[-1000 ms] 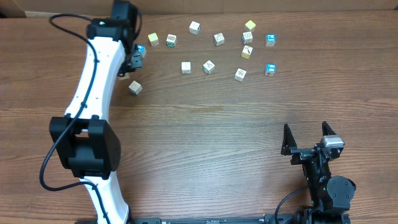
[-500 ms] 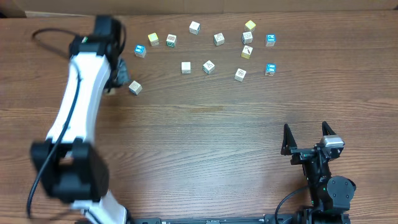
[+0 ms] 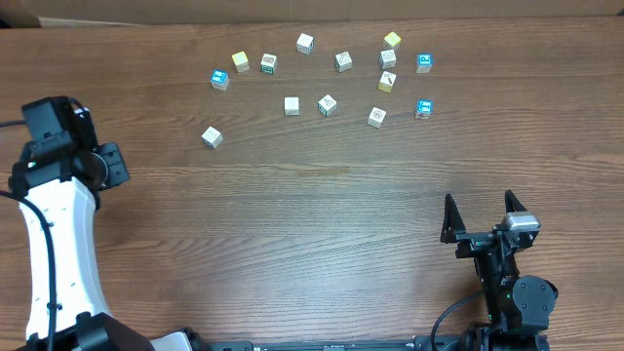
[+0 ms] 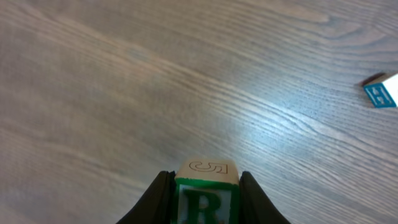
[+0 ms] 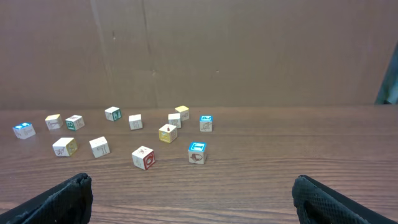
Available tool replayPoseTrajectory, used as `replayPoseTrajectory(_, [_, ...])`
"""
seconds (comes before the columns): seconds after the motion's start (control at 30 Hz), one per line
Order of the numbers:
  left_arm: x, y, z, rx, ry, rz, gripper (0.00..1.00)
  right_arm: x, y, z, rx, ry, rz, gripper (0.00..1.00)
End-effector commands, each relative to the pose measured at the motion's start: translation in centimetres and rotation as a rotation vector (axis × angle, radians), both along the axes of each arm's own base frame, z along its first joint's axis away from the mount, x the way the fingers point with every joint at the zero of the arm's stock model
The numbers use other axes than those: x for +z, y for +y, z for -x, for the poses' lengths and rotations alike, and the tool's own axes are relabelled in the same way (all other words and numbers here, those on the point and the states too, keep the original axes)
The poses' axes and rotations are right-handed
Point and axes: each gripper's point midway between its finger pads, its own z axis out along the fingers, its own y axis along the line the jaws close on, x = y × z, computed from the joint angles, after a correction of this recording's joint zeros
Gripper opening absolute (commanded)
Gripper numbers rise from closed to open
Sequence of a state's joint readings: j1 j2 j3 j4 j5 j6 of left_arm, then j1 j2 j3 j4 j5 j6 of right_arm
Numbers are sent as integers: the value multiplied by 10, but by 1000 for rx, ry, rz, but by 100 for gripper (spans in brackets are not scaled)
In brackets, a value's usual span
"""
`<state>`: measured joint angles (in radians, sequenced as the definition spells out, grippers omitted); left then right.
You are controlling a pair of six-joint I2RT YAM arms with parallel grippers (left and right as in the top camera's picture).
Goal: Form a horizontal line
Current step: 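Carry the 'R' block left and set it down near the table's left side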
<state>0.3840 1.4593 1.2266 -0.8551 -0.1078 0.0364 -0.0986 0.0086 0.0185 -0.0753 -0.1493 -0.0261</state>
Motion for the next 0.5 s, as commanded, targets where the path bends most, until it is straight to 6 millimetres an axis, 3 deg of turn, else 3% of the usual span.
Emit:
replayPoseTrajectory(0.0, [-7,-8,-6,-220,25,-13,4,-3,0,0,-1,0,5,100])
replayPoseTrajectory(0.2, [-40,-5,-7,-387,150,-35,5,-3,0,0,-1,1,5,100])
replayPoseTrajectory(0.47, [-89,1,-12,-411,258,4,4,-3,0,0,-1,0,5,100])
